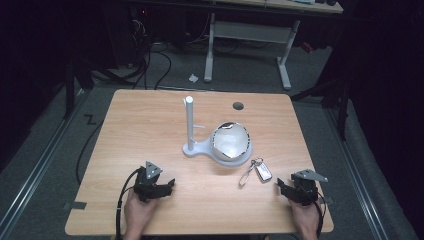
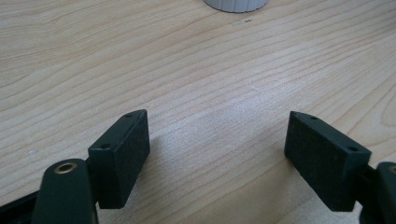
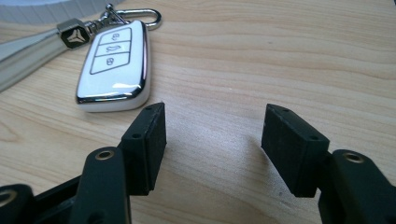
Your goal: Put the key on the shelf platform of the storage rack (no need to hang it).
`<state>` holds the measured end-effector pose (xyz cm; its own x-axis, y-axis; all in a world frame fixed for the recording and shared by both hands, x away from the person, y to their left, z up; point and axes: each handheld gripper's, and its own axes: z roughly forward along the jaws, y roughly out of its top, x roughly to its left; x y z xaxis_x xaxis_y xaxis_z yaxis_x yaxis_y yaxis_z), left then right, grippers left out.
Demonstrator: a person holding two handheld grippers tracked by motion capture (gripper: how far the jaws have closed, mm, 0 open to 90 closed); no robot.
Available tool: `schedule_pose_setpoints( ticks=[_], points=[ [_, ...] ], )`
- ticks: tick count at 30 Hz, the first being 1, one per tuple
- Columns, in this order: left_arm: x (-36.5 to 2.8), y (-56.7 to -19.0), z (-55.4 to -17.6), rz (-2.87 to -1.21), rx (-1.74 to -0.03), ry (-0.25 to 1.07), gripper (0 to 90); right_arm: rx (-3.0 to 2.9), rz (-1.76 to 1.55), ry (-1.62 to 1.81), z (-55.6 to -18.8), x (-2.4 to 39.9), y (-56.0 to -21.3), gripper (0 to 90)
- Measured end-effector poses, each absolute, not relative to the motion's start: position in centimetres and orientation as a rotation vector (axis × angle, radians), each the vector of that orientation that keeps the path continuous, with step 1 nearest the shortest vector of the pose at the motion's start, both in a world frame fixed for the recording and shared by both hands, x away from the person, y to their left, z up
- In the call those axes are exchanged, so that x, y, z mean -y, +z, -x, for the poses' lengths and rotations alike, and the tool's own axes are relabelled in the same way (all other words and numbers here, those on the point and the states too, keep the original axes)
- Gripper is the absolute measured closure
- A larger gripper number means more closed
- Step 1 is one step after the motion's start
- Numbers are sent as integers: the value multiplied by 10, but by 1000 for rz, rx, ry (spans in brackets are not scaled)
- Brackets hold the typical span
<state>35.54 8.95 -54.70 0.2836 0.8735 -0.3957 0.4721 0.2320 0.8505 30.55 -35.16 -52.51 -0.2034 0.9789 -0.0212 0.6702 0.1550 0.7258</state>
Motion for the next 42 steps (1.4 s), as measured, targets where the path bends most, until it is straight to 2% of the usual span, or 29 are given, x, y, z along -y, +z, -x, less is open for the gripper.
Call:
schedule_pose_setpoints(
  ticks=[25, 42],
  points=[
    [-90, -547, -355, -1405, -1352, 440, 228, -2005, -1459, 905, -294, 329, -504, 412],
    [-90, -547, -355, -1404, -1352, 440, 228, -2064, -1398, 930, -312, 304, -496, 400]
  ],
)
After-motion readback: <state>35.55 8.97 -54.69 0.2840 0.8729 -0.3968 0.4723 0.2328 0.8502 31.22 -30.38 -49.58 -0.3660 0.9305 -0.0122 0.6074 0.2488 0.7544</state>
